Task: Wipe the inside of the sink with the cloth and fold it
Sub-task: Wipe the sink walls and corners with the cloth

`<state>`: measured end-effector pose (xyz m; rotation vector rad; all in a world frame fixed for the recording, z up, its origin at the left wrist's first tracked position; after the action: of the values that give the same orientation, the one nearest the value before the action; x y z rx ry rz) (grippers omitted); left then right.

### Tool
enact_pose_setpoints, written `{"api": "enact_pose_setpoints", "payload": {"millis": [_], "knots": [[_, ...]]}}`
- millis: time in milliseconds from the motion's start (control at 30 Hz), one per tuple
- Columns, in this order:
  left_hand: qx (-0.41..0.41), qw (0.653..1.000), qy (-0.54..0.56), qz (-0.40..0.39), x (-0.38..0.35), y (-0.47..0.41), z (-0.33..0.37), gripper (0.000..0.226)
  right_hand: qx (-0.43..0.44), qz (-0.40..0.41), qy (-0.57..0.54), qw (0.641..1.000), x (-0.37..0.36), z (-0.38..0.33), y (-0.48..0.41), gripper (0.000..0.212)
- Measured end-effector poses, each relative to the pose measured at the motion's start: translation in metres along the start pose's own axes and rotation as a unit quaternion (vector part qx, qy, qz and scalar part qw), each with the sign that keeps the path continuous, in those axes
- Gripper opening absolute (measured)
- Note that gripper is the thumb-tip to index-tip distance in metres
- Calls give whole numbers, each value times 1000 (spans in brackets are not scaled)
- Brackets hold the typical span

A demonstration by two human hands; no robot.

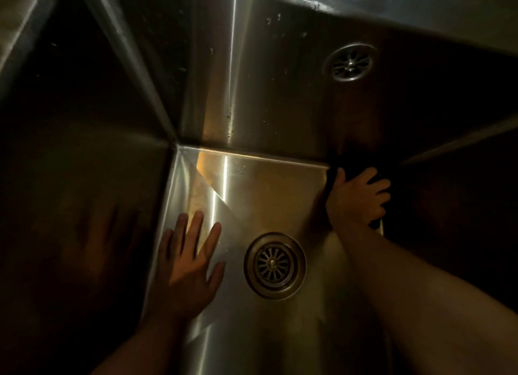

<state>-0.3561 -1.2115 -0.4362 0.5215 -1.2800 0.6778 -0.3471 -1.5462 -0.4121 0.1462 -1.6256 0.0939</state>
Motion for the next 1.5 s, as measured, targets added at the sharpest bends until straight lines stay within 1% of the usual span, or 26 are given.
{"api": "enact_pose_setpoints", "payload": {"millis": [100,300,433,500,567,633,700,733,767,833,967,1000,1033,1067,1100,1133,1167,1200,1233,1267,1300,1333,1367,1433,1467,1500], "knots": [[2,1000,0,-5,0,1,1,66,-14,-15,-5,1000,-4,-12,12,69],[21,999,-6,-27,-4,3,-1,74,31,-66,11,997,-7,-49,61,68],[33,998,5,-46,-8,4,-4,79,88,-87,18,992,-4,-71,101,70],[48,998,30,-43,-8,4,-6,81,148,-97,13,984,-1,-83,127,72],[51,996,70,-15,-5,4,-5,82,236,-122,-9,964,4,-101,160,72],[71,992,105,25,2,2,-3,79,332,-193,-43,923,7,-124,201,68],[155,973,153,74,13,2,-6,75,392,-262,-60,880,10,-141,233,63],[192,961,174,95,18,2,-6,75,405,-274,-60,870,10,-145,240,61],[208,956,182,103,23,2,-3,75,413,-277,-58,865,11,-146,241,59],[202,956,183,106,32,-2,5,77,422,-301,-54,854,11,-141,234,58],[218,948,192,131,57,-9,17,85,443,-398,-21,803,13,-133,218,60],[209,951,184,138,64,-11,16,86,423,-435,-52,794,16,-130,212,58],[189,957,172,137,70,-14,14,88,382,-467,-108,790,20,-125,204,56],[165,966,155,122,75,-19,10,90,338,-475,-172,794,24,-117,192,54],[140,977,131,90,78,-26,6,93,308,-436,-222,816,28,-103,175,52],[115,988,94,39,78,-35,1,95,293,-363,-243,851,33,-82,158,50],[87,995,49,-23,76,-46,-5,96,288,-278,-238,885,37,-55,140,49],[61,995,8,-83,73,-57,-11,94,286,-204,-215,911,39,-24,123,49],[40,990,-22,-131,70,-68,-19,90,284,-151,-172,931,36,8,106,51],[30,985,-36,-166,67,-79,-26,87,279,-131,-115,944,29,41,91,55],[31,981,-37,-187,64,-89,-32,85,271,-142,-50,951,19,73,80,60],[37,978,-34,-201,61,-97,-36,85,269,-166,20,949,7,102,73,67],[43,976,-38,-208,59,-103,-38,84,286,-180,79,938,-6,124,70,72],[46,975,-80,-201,57,-108,-36,82,335,-160,119,921,-20,143,67,73],[41,974,-109,-194,57,-107,-34,80,344,-153,120,919,-23,144,65,74],[34,972,-134,-189,59,-105,-33,79,340,-165,120,918,-24,143,64,74]]}}
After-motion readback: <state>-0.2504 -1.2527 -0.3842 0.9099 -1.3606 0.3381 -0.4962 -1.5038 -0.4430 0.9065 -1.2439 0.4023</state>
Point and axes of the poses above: each hand's wrist, its own y-axis away from the middle knuckle, its own x-axis out of the back of the hand, z = x × y, the point moved 4 cm from there along -y, towards the middle knuckle, and after that the axes turned 13 degrees about -x, right-handed, at the moved point
